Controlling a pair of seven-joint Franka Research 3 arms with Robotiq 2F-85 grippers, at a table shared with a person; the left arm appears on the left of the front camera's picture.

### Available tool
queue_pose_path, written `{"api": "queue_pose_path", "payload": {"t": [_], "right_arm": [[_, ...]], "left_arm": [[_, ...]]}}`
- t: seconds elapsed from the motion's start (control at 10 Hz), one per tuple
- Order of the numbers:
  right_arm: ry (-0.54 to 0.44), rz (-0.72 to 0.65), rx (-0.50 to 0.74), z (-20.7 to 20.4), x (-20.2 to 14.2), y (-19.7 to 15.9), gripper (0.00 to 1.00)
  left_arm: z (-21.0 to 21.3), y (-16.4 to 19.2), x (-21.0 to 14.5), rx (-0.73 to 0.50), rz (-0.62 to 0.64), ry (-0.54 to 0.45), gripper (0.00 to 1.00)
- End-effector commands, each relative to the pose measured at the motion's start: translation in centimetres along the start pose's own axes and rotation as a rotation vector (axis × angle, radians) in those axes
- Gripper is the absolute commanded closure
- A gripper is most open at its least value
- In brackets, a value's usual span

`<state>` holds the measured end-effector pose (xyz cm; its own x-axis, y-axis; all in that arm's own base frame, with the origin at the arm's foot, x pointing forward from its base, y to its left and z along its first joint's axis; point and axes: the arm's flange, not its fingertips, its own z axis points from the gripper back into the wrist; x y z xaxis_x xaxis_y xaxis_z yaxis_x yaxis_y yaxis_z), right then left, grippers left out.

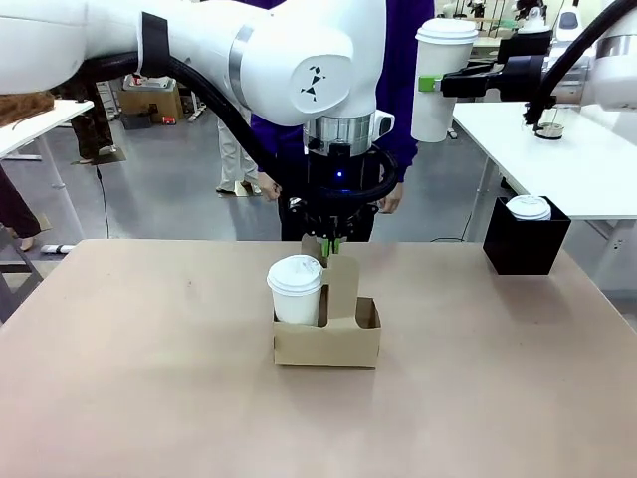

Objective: Pour a drink into a cup and package it in a carrier.
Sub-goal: Insert the held 600 ml Paper Cup into the Cup Carrier.

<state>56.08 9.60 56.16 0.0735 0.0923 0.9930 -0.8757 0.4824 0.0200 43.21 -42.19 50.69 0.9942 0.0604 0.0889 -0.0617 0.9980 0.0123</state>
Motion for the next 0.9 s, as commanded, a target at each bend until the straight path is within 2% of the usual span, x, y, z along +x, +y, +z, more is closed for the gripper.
{"api": "queue_pose_path", "payload": {"t": [0.0,0.2,0.3,0.4,0.5,0.7,0.8], "right_arm": [[-0.002,0.007,0.000,0.1,0.5,0.2,0.20],[0.000,0.000,0.000,0.0,0.0,0.0,0.20],[-0.020,-0.002,0.083,-0.3,-1.4,-0.7,0.20],[-0.038,0.014,0.170,-0.8,-2.8,-1.1,0.20],[-0.084,0.015,0.262,-1.3,-3.9,-0.8,0.20],[-0.165,0.079,0.401,-2.5,-5.4,0.6,0.20],[-0.148,0.082,0.444,-3.6,-6.3,1.3,0.20]], "left_arm": [[1.4,1.9,0.0,-0.065,-0.025,0.034,0.00],[3.8,4.0,0.1,-0.104,-0.096,0.051,0.00],[5.0,5.9,0.4,-0.155,-0.162,0.081,0.16],[5.9,8.3,0.8,-0.224,-0.259,0.131,0.06],[6.6,10.8,0.9,-0.310,-0.350,0.133,0.00],[7.2,16.2,1.4,-0.409,-0.540,0.119,0.00],[7.4,18.8,1.4,-0.432,-0.632,0.080,0.00]]}}
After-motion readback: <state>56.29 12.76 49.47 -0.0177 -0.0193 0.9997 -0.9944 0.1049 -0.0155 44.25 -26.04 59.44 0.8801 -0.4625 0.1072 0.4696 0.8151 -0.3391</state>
